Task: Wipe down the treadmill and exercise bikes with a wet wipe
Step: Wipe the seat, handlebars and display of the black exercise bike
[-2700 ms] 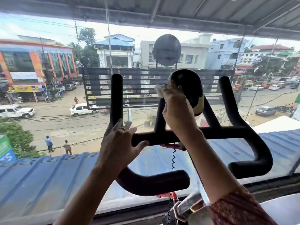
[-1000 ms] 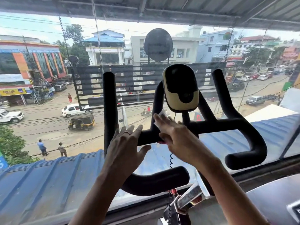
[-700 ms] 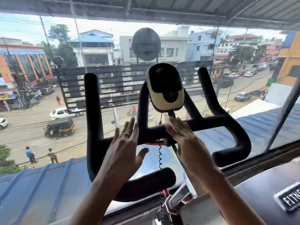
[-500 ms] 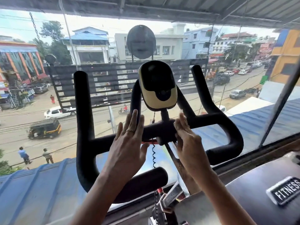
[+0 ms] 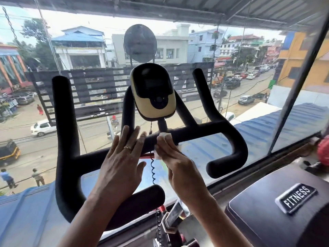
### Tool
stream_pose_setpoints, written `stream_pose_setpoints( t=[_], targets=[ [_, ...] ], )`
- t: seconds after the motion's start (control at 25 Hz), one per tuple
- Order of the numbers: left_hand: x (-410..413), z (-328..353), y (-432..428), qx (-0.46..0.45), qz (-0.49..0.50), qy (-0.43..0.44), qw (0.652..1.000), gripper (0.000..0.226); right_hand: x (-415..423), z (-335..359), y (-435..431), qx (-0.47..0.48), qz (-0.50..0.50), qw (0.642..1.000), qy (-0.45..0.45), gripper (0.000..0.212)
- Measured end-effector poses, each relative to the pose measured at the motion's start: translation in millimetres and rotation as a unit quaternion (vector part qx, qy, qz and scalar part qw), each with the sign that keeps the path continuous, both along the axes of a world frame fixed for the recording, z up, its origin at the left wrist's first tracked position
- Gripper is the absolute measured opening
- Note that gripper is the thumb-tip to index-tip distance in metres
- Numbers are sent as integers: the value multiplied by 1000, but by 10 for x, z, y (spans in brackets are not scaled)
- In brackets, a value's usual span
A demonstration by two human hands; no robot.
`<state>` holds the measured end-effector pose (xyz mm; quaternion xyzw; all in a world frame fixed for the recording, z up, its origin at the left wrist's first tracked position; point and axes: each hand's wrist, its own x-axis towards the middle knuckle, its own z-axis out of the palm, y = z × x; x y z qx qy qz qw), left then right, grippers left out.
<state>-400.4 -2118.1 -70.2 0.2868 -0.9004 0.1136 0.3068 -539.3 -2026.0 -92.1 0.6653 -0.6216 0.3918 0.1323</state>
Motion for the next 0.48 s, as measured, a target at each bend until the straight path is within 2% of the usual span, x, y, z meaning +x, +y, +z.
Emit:
stream_pose_setpoints(
  t=[0.04, 0.12, 0.16, 0.24, 0.28, 0.4, 0.48],
  targets=[
    [12, -8, -1, 2, -1, 0, 1000, 84, -26, 40, 55, 35, -14, 999, 8, 48],
    [25, 0, 24, 4, 3, -5, 1000, 85, -168, 200, 198, 71, -59, 995, -48, 31],
    [23, 12, 40, 8, 3, -8, 1000, 85, -263, 290, 235, 45, -86, 991, -91, 27],
    [-8, 90, 73, 28, -11, -5, 1000, 86, -407, 460, 173, -64, -139, 981, -119, 30],
    [-43, 148, 83, 29, -23, 10, 999, 87, -420, 505, 86, -74, -132, 983, -107, 31],
    [-166, 341, 30, 7, -49, 38, 998, 88, -314, 359, -166, 35, -30, 998, -33, 39],
    [-260, 450, -55, -29, -51, 33, 998, 84, -488, 300, -129, 59, -19, 998, -14, 47]
  ],
)
